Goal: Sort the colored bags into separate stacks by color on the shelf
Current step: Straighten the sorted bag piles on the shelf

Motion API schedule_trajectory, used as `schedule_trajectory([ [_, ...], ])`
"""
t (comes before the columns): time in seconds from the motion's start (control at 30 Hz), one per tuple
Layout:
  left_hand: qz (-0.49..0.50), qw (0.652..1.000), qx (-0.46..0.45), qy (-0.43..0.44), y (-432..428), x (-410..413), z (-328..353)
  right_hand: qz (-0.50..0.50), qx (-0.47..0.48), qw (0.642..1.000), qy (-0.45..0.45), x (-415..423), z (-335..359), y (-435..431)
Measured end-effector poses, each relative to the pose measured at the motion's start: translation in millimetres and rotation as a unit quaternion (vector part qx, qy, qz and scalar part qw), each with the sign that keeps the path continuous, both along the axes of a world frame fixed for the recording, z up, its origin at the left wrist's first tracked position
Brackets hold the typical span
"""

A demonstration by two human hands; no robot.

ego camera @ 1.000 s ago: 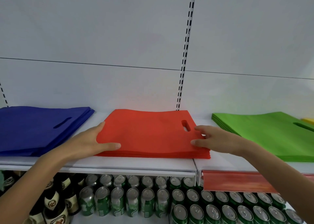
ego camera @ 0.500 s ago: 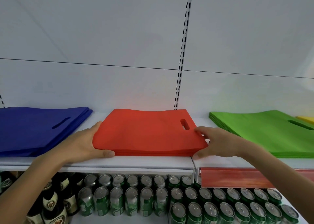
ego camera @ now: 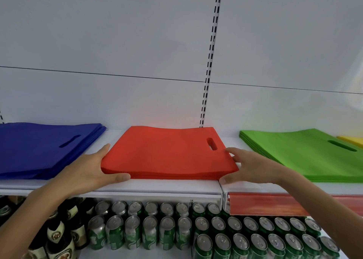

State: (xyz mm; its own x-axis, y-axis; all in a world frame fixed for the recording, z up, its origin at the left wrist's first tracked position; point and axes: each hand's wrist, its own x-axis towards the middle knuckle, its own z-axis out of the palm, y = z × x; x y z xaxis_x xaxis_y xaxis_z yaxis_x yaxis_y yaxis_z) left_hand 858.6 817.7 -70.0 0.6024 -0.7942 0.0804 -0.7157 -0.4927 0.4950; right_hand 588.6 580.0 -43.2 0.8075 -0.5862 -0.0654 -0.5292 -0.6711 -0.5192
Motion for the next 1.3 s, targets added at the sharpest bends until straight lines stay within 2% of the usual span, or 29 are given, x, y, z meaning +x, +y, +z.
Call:
schedule_trajectory([
  [0.17, -0.029, 0.998, -0.023, 0.046, -0.5, -8.8, 9.5, -0.01, -0.031, 0.999, -0.01, -0.9, -3.9, -4.6],
  [0.33, -0.013, 0.999, -0.004, 0.043, 0.3, 2.2, 3.3, -0.01, -0.029, 1.0, 0.001, -3.7, 1.7, -5.4],
  [0.47, -0.052, 0.998, -0.01, 0.025, -1.3, 2.3, 1.0, 0.016, -0.072, 0.997, 0.023, -4.1, 4.0, -3.4],
  [0.7, -0.064, 0.998, 0.014, 0.006, 3.9, 13.7, -4.9, 0.023, -0.078, 0.996, 0.03, -5.8, 1.5, -7.1],
  [0.77, -0.061, 0.998, 0.003, -0.021, 8.1, 12.6, -4.4, 0.02, -0.073, 0.997, 0.019, -8.2, -1.9, -12.1],
  [0.9, 0.029, 0.988, 0.005, -0.153, 8.1, 2.3, 5.9, 0.016, -0.1, 0.995, 0.008, -13.4, -4.8, -19.2],
  [1.1, 0.011, 0.978, -0.02, -0.207, 9.8, 2.3, 9.5, 0.021, -0.186, 0.982, 0.026, -15.8, -7.1, -18.2],
  [1.3, -0.012, 0.973, -0.028, -0.227, 14.8, 13.5, -5.2, 0.018, -0.205, 0.978, 0.026, -21.0, -10.5, -19.2],
])
